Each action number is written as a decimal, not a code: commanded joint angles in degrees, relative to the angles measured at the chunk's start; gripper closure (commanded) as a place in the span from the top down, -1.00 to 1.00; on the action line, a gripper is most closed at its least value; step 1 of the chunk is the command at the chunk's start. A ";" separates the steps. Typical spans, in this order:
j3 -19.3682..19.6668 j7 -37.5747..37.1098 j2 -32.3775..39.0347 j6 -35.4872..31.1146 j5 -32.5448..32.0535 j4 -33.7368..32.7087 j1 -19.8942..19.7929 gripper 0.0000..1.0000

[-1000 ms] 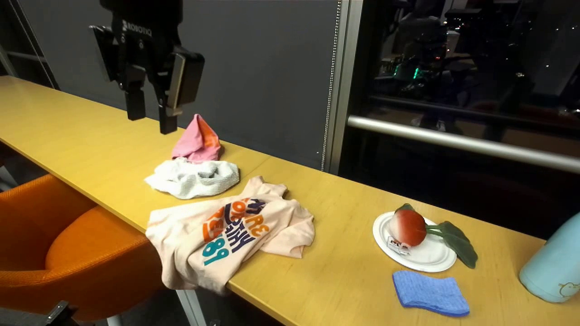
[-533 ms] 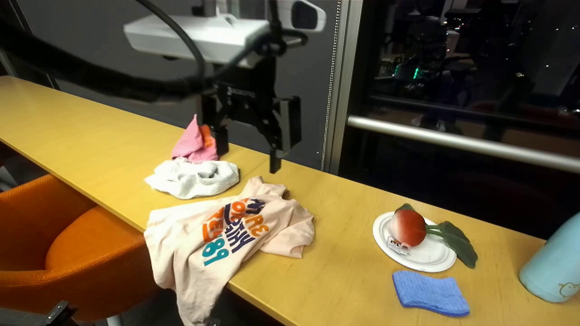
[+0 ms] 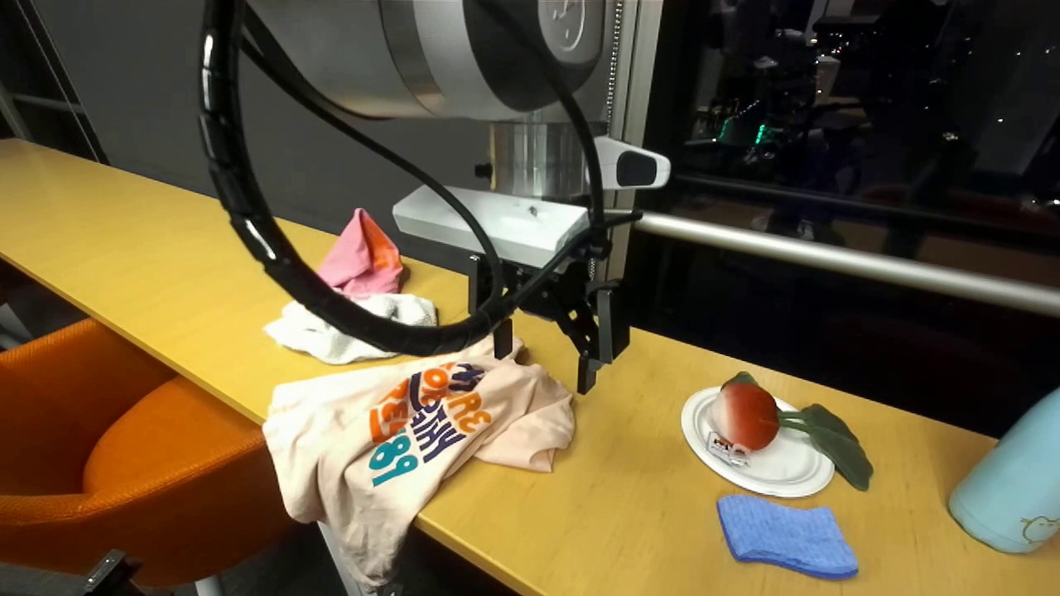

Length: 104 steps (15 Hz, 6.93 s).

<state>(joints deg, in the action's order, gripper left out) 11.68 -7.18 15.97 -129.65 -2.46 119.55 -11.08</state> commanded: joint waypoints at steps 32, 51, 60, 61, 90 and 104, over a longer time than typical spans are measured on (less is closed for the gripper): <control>0.98 -10.43 21.71 -32.17 10.27 -1.98 2.58 -0.33; 13.17 -18.22 40.10 -24.82 7.29 -34.78 1.09 -0.99; 15.75 -23.32 42.36 -20.12 6.90 -42.54 2.90 0.13; 15.31 -23.09 40.89 -20.44 7.16 -41.76 3.30 0.29; -2.30 -16.47 27.36 -27.86 8.99 -16.25 9.61 0.04; -1.42 -16.53 28.42 -24.91 8.59 -23.19 9.29 -0.99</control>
<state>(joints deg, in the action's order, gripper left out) 10.36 -25.28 44.62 -156.63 5.16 99.32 -1.36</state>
